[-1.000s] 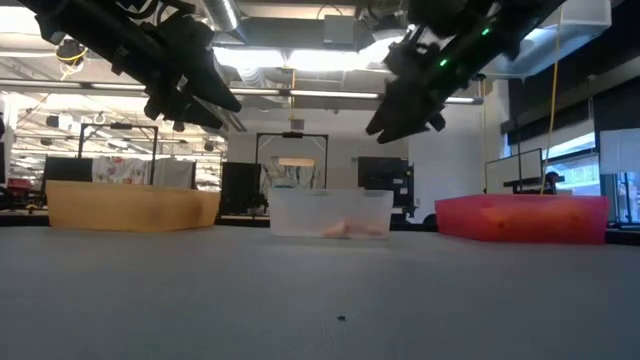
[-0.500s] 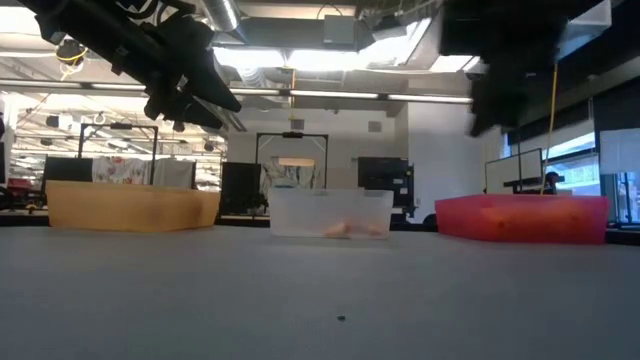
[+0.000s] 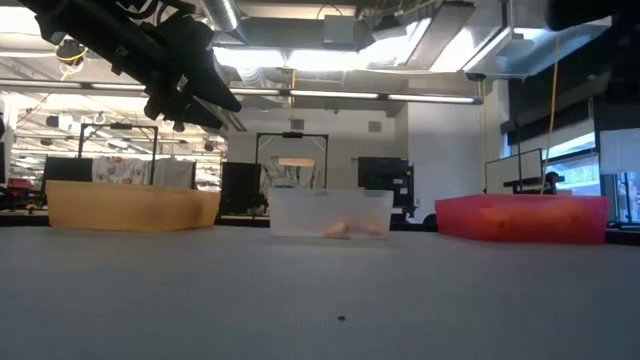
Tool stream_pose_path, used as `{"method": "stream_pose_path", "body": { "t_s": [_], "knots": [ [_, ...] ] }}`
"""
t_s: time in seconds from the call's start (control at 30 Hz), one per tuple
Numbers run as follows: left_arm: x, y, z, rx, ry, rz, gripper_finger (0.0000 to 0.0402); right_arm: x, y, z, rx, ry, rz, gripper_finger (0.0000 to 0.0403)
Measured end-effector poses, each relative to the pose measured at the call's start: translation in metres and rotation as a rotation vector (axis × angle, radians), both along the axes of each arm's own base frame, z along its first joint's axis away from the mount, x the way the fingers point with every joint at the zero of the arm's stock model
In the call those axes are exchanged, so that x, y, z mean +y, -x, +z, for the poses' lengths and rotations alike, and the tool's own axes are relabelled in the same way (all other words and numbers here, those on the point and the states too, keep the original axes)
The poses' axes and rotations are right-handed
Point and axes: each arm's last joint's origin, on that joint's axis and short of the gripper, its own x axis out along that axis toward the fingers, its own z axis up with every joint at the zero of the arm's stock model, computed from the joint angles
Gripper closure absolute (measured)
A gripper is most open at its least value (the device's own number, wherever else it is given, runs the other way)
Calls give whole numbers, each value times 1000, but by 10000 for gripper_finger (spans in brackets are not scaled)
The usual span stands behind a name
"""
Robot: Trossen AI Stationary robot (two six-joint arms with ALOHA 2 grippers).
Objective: Sort produce into baskets
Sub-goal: Put the mushroom into the transparent bin
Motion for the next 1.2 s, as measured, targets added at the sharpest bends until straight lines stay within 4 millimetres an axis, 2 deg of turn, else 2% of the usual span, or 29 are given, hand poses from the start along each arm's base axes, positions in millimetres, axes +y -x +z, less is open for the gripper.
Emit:
{"method": "stream_pose_path", "body": {
  "t_s": [0.23,0.57,0.77,0.87,1.2],
  "knots": [
    [0,0,0,0,0,0,84,28,20,-4,95,-67,-78,199],
    [0,0,0,1,0,0,84,72,46,-39,392,-95,-65,199],
    [0,0,0,1,-1,0,84,88,60,-54,580,-110,-101,199],
    [0,0,0,0,0,0,84,95,63,-59,633,-132,-116,199],
    [0,0,0,0,1,0,84,109,52,-75,616,-196,-110,199]
  ]
}}
